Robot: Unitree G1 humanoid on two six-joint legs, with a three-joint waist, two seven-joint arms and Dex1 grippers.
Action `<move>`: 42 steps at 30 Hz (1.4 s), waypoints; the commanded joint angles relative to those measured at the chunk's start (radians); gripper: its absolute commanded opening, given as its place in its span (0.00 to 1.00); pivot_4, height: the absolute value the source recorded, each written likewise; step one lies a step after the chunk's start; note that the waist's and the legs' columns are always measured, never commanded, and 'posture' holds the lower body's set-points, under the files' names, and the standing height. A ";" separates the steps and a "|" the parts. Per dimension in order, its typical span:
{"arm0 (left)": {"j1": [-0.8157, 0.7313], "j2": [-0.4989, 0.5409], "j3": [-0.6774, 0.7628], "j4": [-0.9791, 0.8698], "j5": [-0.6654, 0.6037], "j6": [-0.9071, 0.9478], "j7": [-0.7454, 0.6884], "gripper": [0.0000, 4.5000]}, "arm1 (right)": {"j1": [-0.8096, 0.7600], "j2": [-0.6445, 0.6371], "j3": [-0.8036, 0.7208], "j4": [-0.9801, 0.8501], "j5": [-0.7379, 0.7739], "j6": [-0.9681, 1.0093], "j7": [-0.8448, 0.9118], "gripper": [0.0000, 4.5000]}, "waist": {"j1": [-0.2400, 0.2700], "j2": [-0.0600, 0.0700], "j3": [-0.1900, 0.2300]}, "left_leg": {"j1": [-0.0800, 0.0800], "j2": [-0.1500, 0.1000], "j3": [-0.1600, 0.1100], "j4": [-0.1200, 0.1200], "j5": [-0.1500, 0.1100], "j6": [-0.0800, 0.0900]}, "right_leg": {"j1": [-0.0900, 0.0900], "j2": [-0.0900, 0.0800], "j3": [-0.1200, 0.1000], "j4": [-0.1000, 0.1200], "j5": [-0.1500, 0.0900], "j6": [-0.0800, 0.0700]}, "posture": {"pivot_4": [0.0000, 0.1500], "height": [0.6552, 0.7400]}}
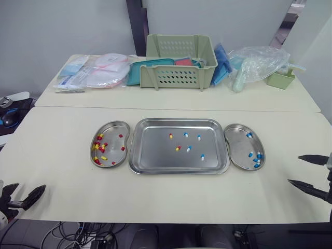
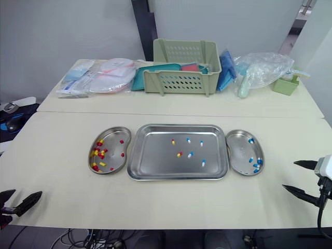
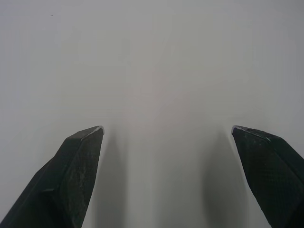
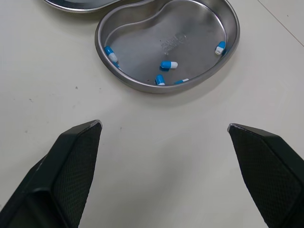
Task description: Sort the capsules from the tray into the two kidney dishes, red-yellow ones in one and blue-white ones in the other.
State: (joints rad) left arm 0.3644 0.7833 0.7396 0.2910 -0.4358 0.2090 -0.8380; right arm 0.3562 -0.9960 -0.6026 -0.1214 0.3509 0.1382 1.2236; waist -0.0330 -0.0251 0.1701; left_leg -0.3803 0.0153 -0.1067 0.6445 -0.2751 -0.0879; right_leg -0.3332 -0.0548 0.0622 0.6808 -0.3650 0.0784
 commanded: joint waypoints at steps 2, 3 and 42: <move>0.018 -0.006 0.042 -0.056 -0.019 -0.002 0.013 0.99 | -0.017 -0.018 -0.003 0.013 -0.012 -0.036 0.018 1.00 | 0.000 0.000 0.000 | 0.000 0.000 0.000 0.000 0.000 0.000 | 0.000 0.000 0.000 0.000 0.000 0.000 | 1.00 1.00; 0.019 -0.008 0.041 -0.058 -0.019 -0.002 0.014 0.99 | -0.021 -0.017 0.001 0.015 -0.016 -0.039 0.018 1.00 | 0.000 0.000 0.000 | 0.000 0.000 0.000 0.000 0.000 0.000 | 0.000 0.000 0.000 0.000 0.000 0.000 | 1.00 1.00; 0.093 -0.036 -0.056 -0.267 -0.077 -0.113 -0.209 0.99 | -0.037 0.000 0.066 0.053 -0.023 -0.125 0.027 1.00 | 0.000 0.001 0.000 | 0.000 0.000 0.001 0.000 0.000 0.000 | 0.000 0.000 0.000 0.000 0.000 0.000 | 1.00 1.00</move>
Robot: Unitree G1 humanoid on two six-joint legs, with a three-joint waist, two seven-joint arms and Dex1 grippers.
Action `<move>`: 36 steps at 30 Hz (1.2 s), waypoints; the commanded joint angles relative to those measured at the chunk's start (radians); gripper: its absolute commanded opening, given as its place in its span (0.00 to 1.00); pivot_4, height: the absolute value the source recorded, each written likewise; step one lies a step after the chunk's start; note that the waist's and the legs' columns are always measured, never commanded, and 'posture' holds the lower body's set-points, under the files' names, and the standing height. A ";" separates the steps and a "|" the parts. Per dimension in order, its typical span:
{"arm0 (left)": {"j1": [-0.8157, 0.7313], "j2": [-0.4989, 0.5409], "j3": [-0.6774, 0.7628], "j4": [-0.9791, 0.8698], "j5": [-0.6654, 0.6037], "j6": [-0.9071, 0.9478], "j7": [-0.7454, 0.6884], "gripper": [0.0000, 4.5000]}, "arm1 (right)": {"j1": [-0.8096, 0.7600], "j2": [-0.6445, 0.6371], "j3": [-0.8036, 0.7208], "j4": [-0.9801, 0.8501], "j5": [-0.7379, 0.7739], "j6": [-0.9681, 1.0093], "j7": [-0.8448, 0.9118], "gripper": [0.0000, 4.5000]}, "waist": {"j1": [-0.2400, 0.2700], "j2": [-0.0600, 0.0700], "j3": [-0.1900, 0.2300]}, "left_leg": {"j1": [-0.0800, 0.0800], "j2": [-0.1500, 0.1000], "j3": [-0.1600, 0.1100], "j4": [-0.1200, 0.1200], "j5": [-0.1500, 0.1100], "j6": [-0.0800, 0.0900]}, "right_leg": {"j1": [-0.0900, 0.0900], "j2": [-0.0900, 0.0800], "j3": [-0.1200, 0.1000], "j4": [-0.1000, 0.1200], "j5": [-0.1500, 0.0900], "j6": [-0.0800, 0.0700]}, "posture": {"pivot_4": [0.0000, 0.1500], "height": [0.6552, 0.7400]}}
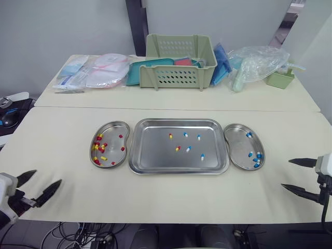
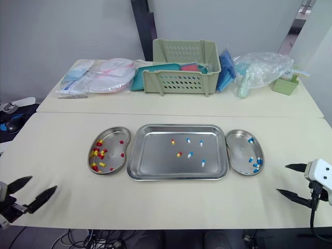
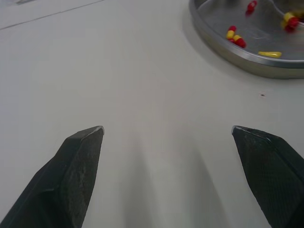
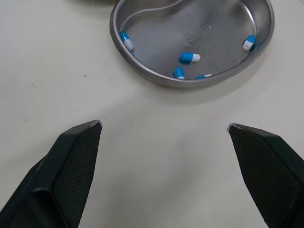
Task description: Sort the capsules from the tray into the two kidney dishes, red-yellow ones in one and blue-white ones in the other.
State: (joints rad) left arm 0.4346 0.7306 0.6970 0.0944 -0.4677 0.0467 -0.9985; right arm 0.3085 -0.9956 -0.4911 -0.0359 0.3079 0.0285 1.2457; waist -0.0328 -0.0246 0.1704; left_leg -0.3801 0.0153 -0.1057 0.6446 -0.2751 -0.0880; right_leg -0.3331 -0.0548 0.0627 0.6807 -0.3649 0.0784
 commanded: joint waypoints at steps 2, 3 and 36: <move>0.035 0.014 -0.037 -0.116 -0.057 0.067 -0.074 0.99 | 0.021 0.003 -0.052 -0.052 0.029 -0.004 -0.001 1.00 | 0.000 0.000 0.000 | 0.000 0.000 0.000 0.000 0.000 0.000 | 0.000 0.000 0.000 0.000 0.000 0.000 | 1.00 1.00; 0.036 0.007 -0.050 -0.142 -0.063 0.077 -0.076 0.99 | 0.026 0.004 -0.054 -0.062 0.034 0.002 -0.004 1.00 | 0.000 0.000 0.000 | 0.000 0.000 0.000 0.000 0.000 0.000 | 0.000 0.000 0.000 0.000 0.000 0.000 | 1.00 1.00; 0.090 -0.083 -0.141 -0.404 -0.119 0.084 -0.086 0.99 | 0.164 0.461 0.405 -0.614 -0.114 -0.013 -0.389 1.00 | 0.001 -0.001 -0.002 | 0.000 0.000 -0.001 0.000 0.000 0.000 | 0.001 0.000 -0.001 0.000 0.000 0.000 | 1.00 1.00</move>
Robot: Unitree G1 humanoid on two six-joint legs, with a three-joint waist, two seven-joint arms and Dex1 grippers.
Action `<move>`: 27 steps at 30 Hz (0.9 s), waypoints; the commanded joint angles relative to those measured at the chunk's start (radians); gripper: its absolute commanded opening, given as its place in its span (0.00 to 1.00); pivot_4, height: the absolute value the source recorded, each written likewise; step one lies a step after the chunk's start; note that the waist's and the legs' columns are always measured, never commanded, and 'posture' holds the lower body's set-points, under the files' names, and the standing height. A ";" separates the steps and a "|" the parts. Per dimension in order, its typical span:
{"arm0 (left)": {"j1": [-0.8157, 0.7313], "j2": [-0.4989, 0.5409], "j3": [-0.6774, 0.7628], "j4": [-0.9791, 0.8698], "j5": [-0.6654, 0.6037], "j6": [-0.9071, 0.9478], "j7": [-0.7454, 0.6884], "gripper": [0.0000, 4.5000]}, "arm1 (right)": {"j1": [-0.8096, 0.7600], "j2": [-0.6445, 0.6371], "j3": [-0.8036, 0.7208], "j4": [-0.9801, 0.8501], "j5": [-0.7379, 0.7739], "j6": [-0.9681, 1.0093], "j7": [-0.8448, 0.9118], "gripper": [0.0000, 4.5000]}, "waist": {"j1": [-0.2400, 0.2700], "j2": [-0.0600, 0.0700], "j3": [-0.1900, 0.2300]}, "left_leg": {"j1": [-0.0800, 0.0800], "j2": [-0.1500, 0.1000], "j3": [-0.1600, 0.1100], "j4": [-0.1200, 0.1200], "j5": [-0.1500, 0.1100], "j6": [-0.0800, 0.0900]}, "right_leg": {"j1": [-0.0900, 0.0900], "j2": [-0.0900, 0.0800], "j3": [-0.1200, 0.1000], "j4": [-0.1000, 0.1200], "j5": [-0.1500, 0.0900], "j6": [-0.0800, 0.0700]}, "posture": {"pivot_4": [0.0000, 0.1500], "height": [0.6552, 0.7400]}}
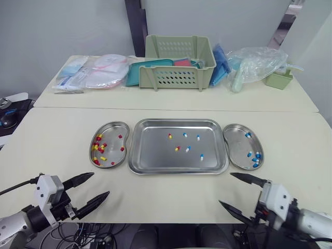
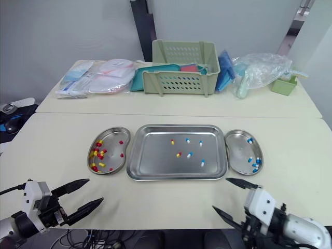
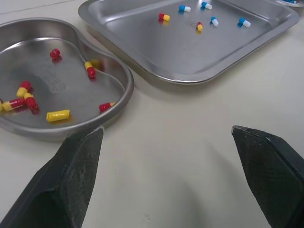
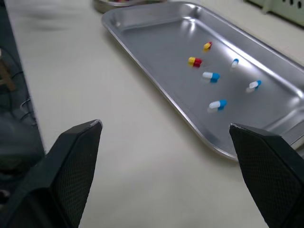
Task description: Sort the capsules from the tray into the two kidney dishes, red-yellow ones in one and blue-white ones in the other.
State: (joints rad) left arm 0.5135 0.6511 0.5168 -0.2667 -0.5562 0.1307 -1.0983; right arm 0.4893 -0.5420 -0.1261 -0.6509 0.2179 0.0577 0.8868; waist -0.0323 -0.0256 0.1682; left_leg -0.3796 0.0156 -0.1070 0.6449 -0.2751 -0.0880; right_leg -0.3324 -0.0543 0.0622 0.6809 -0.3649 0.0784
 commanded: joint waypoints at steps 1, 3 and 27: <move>0.013 -0.003 0.041 -0.049 -0.034 0.001 0.018 0.99 | -0.021 0.008 0.051 0.005 -0.028 -0.048 -0.035 1.00 | 0.001 0.000 0.000 | 0.000 0.000 0.000 0.000 0.000 0.000 | 0.000 0.000 0.000 0.000 0.000 0.000 | 1.00 1.00; 0.009 -0.002 0.046 -0.063 -0.038 0.003 0.039 0.99 | -0.037 0.010 0.057 0.025 -0.032 -0.069 -0.050 1.00 | 0.004 0.000 0.000 | 0.000 0.000 -0.001 0.000 0.000 0.000 | 0.000 0.000 -0.001 0.000 0.000 0.000 | 1.00 1.00; -0.579 0.118 -0.397 -0.129 0.003 0.378 0.166 0.58 | -0.115 0.001 0.154 0.057 -0.041 -0.040 -0.142 1.00 | 0.000 0.002 0.001 | -0.001 -0.001 -0.001 0.000 0.000 0.000 | -0.001 0.000 -0.001 0.001 0.000 0.000 | 1.00 1.00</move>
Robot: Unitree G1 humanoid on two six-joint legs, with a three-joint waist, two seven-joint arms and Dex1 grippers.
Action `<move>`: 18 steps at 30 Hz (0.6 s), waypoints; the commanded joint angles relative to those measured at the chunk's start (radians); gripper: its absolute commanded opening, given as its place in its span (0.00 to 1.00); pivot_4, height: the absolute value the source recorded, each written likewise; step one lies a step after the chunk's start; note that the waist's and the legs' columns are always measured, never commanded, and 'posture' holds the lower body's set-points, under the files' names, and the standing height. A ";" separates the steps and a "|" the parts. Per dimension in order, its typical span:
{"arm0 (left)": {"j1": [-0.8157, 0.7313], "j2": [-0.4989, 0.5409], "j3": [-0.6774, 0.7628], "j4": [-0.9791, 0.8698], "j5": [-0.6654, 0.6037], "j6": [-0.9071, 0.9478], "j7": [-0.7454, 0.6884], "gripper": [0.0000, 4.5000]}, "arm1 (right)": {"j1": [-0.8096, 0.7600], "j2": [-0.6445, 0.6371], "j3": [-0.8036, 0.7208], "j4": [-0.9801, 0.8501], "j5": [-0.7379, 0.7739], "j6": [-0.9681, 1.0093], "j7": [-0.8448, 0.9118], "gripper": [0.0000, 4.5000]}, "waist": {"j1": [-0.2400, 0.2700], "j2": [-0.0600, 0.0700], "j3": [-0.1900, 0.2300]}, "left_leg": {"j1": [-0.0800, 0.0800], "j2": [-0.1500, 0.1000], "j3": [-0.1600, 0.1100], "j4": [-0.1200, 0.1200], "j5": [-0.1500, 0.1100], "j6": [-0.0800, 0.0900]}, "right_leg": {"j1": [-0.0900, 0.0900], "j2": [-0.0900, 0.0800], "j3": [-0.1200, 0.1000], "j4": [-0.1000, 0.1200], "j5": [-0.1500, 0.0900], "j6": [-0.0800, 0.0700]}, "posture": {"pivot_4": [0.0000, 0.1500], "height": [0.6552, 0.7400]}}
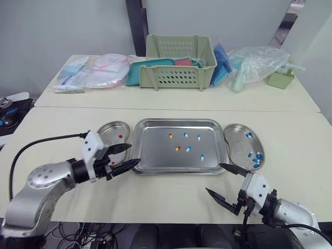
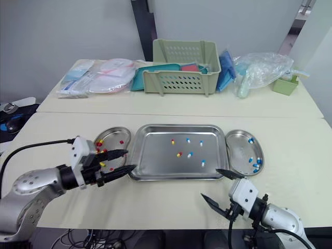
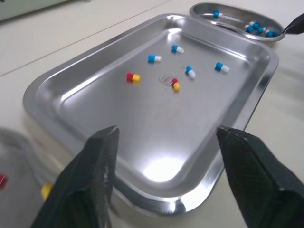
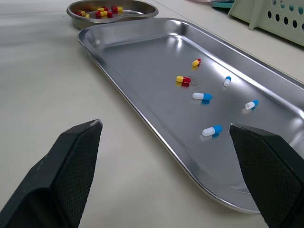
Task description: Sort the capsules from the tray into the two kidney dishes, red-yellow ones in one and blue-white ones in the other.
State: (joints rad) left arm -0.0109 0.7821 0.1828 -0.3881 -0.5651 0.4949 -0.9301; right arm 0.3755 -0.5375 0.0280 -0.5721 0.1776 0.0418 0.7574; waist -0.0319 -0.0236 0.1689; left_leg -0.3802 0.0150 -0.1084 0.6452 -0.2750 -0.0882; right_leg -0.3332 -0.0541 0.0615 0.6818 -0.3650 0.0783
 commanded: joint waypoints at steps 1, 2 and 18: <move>-0.087 -0.024 -0.102 -0.001 0.031 0.014 0.007 0.58 | -0.002 -0.002 0.002 -0.023 -0.004 -0.021 -0.017 1.00 | 0.000 0.000 0.000 | 0.000 0.000 0.000 0.000 0.000 0.000 | 0.000 0.000 0.000 0.000 0.000 0.000 | 1.00 1.00; -0.113 -0.034 -0.133 0.004 0.049 0.014 0.015 0.58 | -0.001 -0.002 0.003 -0.023 -0.006 -0.020 -0.021 1.00 | 0.000 0.000 0.000 | 0.000 0.000 0.000 0.000 0.000 0.000 | 0.000 0.000 0.000 0.000 0.000 0.000 | 1.00 1.00; -0.414 -0.215 -0.418 0.220 0.243 0.031 0.052 0.39 | 0.086 0.013 0.032 0.017 -0.036 -0.104 -0.058 1.00 | 0.000 0.001 0.000 | 0.000 -0.001 0.000 0.001 0.000 0.000 | 0.000 0.000 0.000 0.000 0.000 0.000 | 1.00 1.00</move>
State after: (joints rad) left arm -0.4049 0.5789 -0.2283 -0.1721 -0.3396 0.5453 -0.8826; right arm 0.4605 -0.5292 0.0621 -0.5412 0.1372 -0.0326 0.7090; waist -0.0323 -0.0226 0.1686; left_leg -0.3807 0.0142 -0.1087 0.6459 -0.2748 -0.0882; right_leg -0.3333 -0.0539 0.0616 0.6819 -0.3650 0.0784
